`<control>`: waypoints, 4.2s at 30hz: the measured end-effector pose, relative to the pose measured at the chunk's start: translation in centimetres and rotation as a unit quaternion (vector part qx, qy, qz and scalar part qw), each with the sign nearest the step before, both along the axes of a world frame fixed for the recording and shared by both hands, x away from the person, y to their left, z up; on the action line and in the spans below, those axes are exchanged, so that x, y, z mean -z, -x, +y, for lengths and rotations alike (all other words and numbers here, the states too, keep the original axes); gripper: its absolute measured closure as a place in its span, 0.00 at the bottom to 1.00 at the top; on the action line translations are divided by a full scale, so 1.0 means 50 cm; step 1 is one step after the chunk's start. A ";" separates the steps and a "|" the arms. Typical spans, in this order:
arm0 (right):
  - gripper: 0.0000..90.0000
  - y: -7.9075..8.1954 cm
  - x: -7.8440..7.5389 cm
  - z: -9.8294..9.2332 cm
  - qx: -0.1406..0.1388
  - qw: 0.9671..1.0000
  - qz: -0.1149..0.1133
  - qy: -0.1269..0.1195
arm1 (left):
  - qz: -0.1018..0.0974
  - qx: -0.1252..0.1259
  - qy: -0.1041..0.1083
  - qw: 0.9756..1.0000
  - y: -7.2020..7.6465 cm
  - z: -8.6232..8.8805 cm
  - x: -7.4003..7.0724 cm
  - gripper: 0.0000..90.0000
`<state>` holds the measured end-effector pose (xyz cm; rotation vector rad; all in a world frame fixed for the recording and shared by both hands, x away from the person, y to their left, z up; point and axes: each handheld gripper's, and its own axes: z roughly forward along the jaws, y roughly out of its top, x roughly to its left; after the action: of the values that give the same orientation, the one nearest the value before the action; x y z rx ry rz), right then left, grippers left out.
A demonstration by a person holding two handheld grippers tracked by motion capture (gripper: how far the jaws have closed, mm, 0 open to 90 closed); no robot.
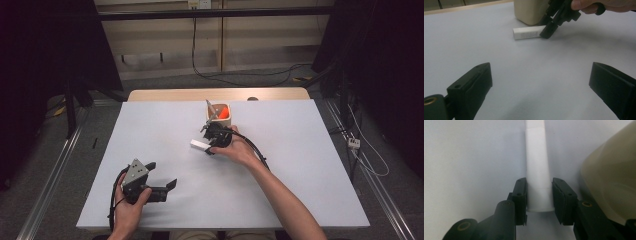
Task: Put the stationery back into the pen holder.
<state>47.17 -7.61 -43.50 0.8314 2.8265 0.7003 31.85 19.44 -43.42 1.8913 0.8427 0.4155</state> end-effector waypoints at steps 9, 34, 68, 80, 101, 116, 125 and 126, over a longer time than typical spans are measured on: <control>0.74 -0.001 0.001 -0.002 -0.003 1.000 0.003 -0.002 | 0.005 -0.004 0.002 1.000 -0.003 0.003 0.002 0.05; 0.75 0.030 -0.034 -0.039 -0.025 0.999 0.008 -0.043 | -0.012 0.030 -0.057 0.998 -0.014 -0.015 -0.003 0.06; 0.75 0.115 -0.084 -0.084 -0.041 0.996 0.023 -0.077 | -0.306 0.136 -0.356 0.872 -0.052 -0.208 0.003 0.28; 0.75 0.113 -0.086 -0.070 -0.038 0.996 0.035 -0.072 | -0.388 0.146 -0.424 0.805 -0.042 -0.239 0.020 0.55; 0.74 0.106 -0.077 -0.077 -0.033 0.993 0.059 -0.101 | -0.421 0.186 -0.453 0.764 -0.031 -0.268 0.045 0.78; 0.42 0.129 -0.082 -0.117 -0.001 0.989 0.012 -0.148 | -0.325 0.165 -0.340 0.867 -0.055 -0.250 0.021 0.79; 0.14 0.170 -0.070 -0.182 0.072 0.980 -0.082 -0.167 | -0.212 0.135 -0.188 0.949 -0.093 -0.218 -0.012 0.79; 0.13 0.177 -0.069 -0.189 0.083 0.978 -0.096 -0.164 | -0.198 0.131 -0.173 0.956 -0.097 -0.215 -0.017 0.79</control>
<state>38.33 -17.07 -40.05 0.9729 2.4720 1.1707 36.67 8.69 -42.60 2.1036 0.2572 0.7848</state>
